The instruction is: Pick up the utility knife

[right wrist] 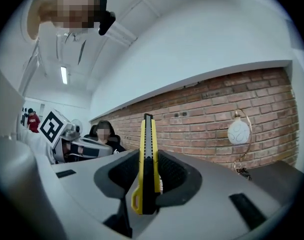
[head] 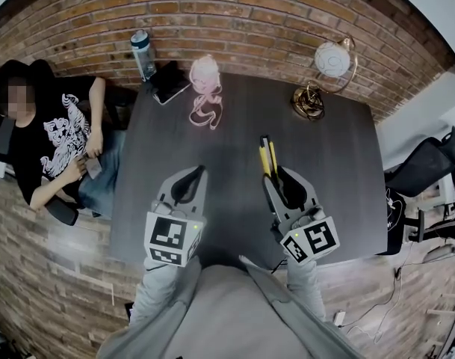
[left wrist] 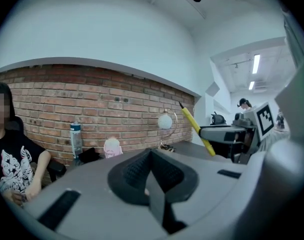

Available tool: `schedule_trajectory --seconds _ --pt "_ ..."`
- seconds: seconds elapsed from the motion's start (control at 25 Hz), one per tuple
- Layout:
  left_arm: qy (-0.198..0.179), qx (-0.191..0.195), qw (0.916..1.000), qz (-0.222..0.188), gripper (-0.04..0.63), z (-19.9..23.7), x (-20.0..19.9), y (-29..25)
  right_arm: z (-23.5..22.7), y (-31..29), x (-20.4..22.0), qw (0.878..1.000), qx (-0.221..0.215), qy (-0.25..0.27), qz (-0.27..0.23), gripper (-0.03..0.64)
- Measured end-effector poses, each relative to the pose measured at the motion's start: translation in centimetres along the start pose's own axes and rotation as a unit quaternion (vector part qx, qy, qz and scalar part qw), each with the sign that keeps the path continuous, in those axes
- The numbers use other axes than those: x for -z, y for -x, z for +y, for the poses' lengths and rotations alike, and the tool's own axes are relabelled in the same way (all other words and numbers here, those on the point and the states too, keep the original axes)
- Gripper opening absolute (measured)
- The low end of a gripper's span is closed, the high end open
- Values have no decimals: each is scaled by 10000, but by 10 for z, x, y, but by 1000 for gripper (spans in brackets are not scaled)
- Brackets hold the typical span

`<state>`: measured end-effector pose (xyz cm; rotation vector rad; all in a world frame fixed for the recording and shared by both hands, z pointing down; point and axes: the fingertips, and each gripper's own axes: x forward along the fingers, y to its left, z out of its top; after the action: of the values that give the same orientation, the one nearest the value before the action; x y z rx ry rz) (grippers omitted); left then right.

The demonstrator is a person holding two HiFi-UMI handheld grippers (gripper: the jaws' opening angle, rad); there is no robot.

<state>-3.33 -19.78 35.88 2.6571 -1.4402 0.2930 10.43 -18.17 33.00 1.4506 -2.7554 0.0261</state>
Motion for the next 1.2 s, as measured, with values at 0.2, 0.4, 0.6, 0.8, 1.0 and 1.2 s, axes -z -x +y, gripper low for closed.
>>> schedule_trajectory --seconds 0.2,0.4,0.6,0.8,1.0,1.2 --pt "18 3 10000 -20 18 -3 0 1 -8 15 -3 9995 244 -127 -154 127" --pt "48 -50 10000 -55 18 -2 0 2 -14 23 1 9990 355 -220 -165 127" --pt "70 -96 9999 -66 18 -2 -2 4 -15 25 2 9988 344 -297 -186 127" --pt "55 -129 9999 -53 18 -3 -1 4 -13 24 4 9988 297 -350 -192 127" --pt "71 -178 9998 -62 18 1 -1 5 -13 22 4 9985 282 -403 -219 127" --pt "67 -196 9998 -59 18 3 -1 5 -13 21 4 9985 267 -425 -221 127"
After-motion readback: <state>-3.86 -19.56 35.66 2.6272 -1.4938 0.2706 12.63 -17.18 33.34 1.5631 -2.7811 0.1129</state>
